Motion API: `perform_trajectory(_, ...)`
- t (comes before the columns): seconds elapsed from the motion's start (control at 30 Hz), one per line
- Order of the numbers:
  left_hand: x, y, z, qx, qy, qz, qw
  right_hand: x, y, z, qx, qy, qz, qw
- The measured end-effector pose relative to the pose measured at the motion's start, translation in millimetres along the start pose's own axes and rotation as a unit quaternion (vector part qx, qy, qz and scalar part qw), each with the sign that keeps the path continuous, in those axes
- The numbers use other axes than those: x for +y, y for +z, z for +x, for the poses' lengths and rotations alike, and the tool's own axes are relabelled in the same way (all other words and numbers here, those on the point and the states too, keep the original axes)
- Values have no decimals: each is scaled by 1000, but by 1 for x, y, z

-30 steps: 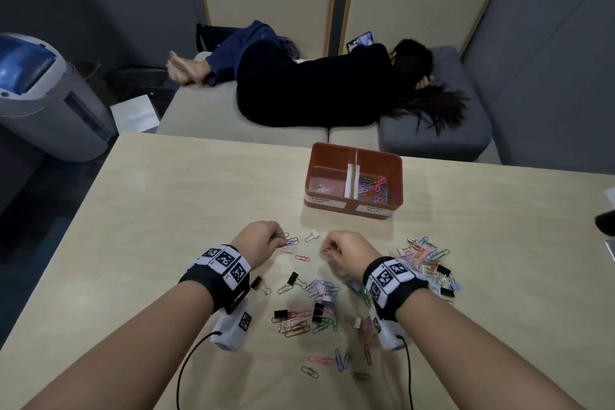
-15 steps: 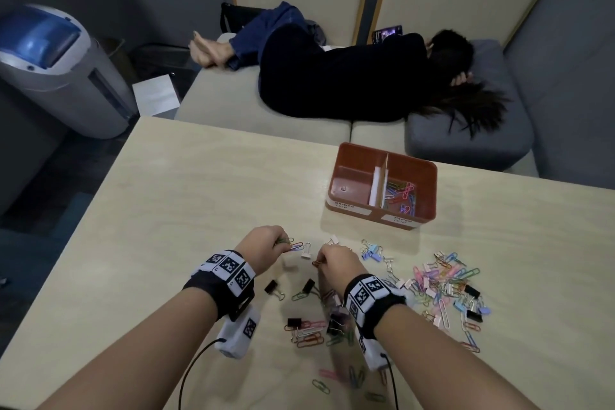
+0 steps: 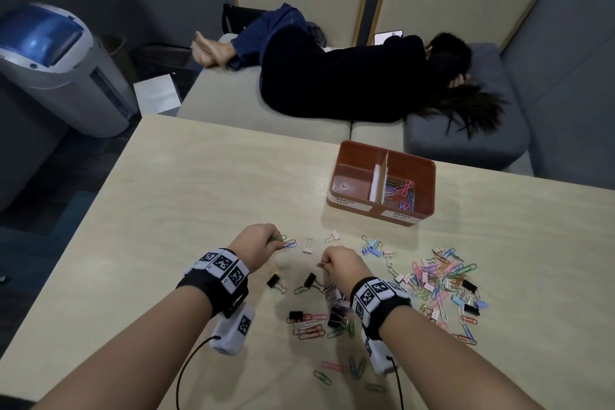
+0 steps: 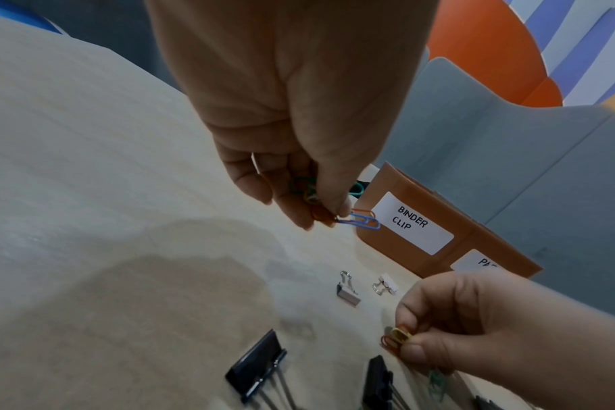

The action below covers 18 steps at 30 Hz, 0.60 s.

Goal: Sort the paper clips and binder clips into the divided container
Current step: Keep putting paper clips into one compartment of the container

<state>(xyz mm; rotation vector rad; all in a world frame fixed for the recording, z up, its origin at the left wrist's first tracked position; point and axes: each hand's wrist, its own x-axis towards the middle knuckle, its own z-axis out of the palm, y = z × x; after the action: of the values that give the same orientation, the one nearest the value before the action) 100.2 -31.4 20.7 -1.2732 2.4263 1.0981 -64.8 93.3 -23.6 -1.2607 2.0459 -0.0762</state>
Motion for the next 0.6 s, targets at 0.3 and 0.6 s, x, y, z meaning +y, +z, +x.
perform_trajectory(0.3,55,-9,1,33,75,1,997,30,-79,-39,145,-2,149,978)
perform_trajectory(0.6,166,-15,50,92,152,-12,984,71,-171,-15,287,52,138,946)
